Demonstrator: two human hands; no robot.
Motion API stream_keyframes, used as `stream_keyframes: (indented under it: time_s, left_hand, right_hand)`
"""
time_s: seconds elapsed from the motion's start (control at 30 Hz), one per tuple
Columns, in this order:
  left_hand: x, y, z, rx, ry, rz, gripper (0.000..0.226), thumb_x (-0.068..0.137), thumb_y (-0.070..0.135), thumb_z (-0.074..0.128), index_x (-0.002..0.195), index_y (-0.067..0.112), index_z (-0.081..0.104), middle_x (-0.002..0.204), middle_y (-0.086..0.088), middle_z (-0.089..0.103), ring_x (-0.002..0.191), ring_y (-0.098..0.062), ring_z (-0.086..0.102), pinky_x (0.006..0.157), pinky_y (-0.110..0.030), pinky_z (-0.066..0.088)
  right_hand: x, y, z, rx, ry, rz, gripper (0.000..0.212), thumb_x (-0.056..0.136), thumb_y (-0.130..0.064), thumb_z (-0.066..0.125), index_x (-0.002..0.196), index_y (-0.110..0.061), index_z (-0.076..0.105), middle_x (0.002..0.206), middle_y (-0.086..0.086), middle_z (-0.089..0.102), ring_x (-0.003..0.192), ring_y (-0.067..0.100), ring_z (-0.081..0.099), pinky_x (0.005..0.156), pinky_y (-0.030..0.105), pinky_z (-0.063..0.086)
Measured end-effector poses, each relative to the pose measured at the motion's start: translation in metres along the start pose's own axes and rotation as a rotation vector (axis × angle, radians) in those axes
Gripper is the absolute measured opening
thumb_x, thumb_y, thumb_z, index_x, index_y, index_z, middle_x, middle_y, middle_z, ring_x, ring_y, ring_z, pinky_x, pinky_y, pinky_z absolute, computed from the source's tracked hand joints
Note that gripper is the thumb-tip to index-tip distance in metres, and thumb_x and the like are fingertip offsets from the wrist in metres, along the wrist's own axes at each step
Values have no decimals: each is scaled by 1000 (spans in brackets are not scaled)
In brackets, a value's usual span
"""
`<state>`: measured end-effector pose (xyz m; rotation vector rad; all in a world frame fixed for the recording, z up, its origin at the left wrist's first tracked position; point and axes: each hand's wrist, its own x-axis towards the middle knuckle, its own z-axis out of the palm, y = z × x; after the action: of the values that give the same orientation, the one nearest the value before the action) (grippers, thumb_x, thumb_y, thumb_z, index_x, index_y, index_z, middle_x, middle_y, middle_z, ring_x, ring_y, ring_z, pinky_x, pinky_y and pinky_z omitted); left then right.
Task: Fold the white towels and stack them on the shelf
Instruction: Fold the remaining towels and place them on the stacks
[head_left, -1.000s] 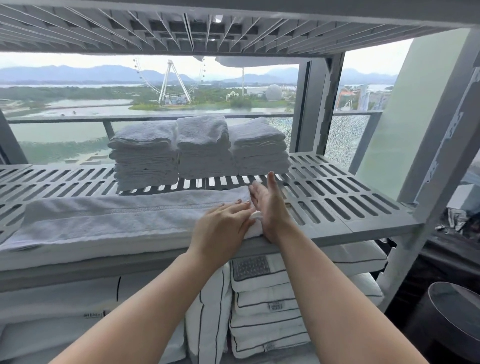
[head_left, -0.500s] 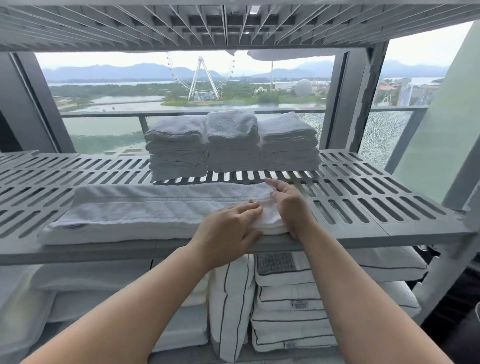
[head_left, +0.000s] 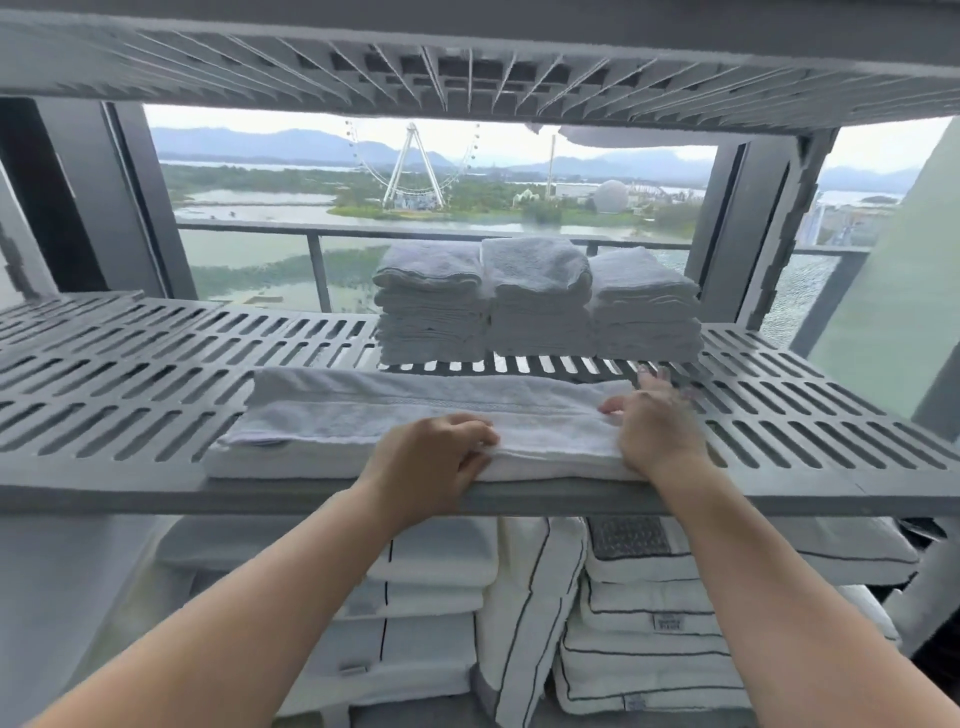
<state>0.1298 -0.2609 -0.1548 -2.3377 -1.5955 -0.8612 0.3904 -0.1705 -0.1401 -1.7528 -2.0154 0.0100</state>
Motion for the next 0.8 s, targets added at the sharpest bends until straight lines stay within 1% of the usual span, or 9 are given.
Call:
stream_keyframes:
  time_s: [0.07, 0.13, 0.23, 0.3, 0.43, 0.57, 0.67, 0.73, 0.8]
  left_hand:
    - [-9, -21, -13, 34, 38, 36, 15, 90, 32, 70, 103, 29, 75, 116, 17, 71, 87, -16, 73, 62, -34, 59]
    - [-16, -40, -25, 84, 62, 54, 10, 87, 33, 73, 97, 29, 75, 108, 16, 73, 80, -16, 73, 56, -30, 56]
    - [-27, -70, -42, 137, 91, 43, 13, 83, 39, 76, 94, 30, 74, 103, 14, 72, 86, -16, 71, 60, -30, 55]
    - [-37, -90, -53, 168, 99, 28, 17, 81, 41, 77, 93, 29, 74, 101, 12, 72, 89, -16, 71, 65, -32, 57]
    - [-59, -127, -71, 265, 108, -2, 16, 80, 39, 75, 90, 26, 73, 95, 8, 73, 88, -20, 70, 75, -36, 56]
    - [-72, -154, -80, 265, 162, 0, 7, 85, 23, 70, 91, 24, 74, 84, 4, 68, 80, -24, 68, 70, -37, 54]
    - [-78, -163, -79, 268, 222, 78, 18, 77, 15, 76, 93, 22, 73, 82, 1, 62, 79, -25, 65, 67, -38, 56]
    - [-84, -167, -78, 237, 257, 113, 14, 78, 17, 76, 91, 19, 73, 86, 0, 63, 83, -26, 65, 68, -40, 56]
    - [-91, -172, -78, 205, 282, 121, 9, 81, 23, 77, 87, 19, 72, 86, 1, 63, 84, -25, 65, 68, -40, 56]
  right_hand:
    - [-5, -27, 2, 35, 38, -2, 36, 95, -6, 51, 121, -22, 72, 156, 22, 35, 148, 32, 27, 120, 42, 23]
    - [-12, -62, 8, 100, 52, -79, 33, 94, -10, 54, 121, -17, 72, 152, 20, 43, 144, 29, 36, 116, 33, 29]
    - [-23, -120, 20, 172, -44, -267, 35, 93, -14, 54, 125, -18, 69, 149, 10, 50, 140, 22, 44, 113, 30, 33]
    - [-29, -156, 31, 191, -98, -341, 35, 93, -19, 55, 125, -22, 68, 150, 3, 50, 137, 21, 46, 112, 30, 34]
    - [-35, -220, 50, 240, -85, -415, 30, 94, -23, 57, 121, -26, 69, 145, -2, 53, 133, 17, 49, 109, 29, 35]
    - [-37, -270, 63, 298, -77, -449, 29, 93, -20, 57, 117, -26, 71, 138, -5, 59, 127, 14, 54, 102, 22, 36]
    - [-34, -294, 70, 334, -80, -425, 31, 93, -17, 52, 116, -24, 72, 133, -3, 63, 122, 14, 56, 95, 15, 33]
    - [-32, -299, 77, 310, -132, -403, 35, 95, -16, 48, 121, -22, 70, 139, 1, 60, 129, 16, 52, 100, 19, 35]
    - [-33, -296, 86, 225, -216, -389, 39, 98, -16, 45, 132, -23, 64, 149, 3, 50, 141, 16, 40, 112, 25, 29]
